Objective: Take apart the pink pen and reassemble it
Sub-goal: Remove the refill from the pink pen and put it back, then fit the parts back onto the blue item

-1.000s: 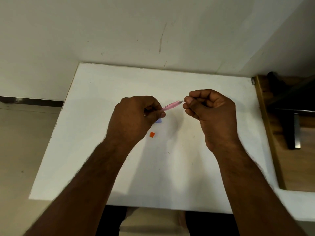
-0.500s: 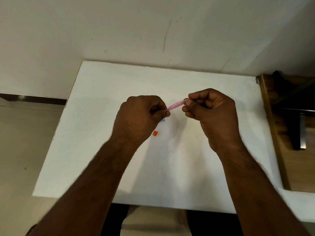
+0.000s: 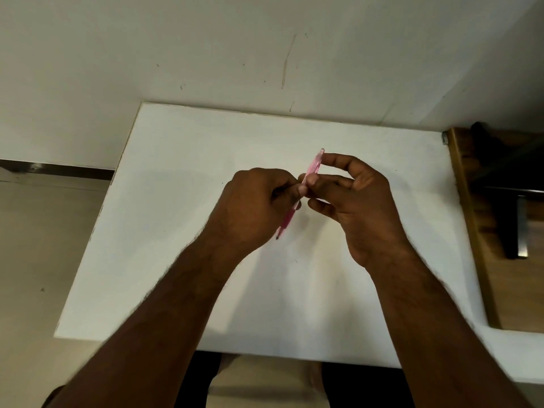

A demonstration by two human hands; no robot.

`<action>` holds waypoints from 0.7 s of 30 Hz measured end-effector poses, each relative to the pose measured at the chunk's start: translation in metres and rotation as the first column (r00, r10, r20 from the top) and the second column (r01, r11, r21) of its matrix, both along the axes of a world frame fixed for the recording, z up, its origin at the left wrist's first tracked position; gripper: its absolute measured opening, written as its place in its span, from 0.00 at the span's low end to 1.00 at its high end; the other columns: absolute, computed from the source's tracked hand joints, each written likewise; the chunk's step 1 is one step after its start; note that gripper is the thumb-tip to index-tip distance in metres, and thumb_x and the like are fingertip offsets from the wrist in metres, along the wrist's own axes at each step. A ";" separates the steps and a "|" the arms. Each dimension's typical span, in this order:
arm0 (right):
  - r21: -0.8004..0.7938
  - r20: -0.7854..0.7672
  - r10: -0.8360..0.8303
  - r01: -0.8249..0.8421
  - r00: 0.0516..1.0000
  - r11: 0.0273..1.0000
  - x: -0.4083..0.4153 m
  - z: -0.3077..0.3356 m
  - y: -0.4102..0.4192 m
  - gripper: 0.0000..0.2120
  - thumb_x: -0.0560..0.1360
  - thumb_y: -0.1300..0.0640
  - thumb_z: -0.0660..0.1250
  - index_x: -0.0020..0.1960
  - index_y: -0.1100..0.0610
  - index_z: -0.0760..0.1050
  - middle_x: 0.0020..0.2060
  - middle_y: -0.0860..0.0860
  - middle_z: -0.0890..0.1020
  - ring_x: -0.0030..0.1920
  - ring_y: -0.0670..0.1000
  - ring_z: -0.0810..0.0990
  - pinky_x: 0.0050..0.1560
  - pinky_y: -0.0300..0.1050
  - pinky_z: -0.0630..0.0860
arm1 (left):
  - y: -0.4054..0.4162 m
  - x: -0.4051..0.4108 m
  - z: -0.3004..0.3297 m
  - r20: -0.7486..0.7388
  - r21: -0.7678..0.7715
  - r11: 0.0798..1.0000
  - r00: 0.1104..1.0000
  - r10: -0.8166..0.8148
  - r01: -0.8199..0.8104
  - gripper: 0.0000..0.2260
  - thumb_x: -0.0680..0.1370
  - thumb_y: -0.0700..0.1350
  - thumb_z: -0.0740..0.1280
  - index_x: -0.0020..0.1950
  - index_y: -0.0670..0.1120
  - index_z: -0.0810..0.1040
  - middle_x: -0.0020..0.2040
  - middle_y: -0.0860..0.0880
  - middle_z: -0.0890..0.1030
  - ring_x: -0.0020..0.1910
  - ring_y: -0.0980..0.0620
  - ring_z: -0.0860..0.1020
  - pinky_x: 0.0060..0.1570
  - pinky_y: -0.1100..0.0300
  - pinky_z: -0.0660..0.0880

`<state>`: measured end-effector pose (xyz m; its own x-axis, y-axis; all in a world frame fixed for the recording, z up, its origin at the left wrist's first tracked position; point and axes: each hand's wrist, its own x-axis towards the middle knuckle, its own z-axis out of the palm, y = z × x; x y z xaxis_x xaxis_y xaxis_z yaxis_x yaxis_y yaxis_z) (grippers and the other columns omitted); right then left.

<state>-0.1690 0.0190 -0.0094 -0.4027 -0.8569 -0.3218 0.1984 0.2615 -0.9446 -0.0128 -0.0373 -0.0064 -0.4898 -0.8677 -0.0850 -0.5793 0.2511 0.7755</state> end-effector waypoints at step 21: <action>0.193 -0.869 0.233 -0.135 0.437 0.972 0.024 -0.016 0.006 0.08 0.73 0.45 0.73 0.46 0.50 0.83 0.39 0.47 0.86 0.39 0.51 0.83 0.45 0.46 0.78 | -0.020 0.024 -0.021 0.213 -0.059 0.972 0.948 0.236 -0.228 0.03 0.76 0.48 0.73 0.48 0.54 0.85 0.40 0.59 0.80 0.41 0.56 0.79 0.36 0.70 0.66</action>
<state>-0.1448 0.0253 -0.0256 -0.3470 -0.9371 0.0376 -0.7882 0.2697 -0.5532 0.0113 -0.0573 -0.0278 -0.2476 -0.9593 -0.1359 -0.7777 0.1131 0.6184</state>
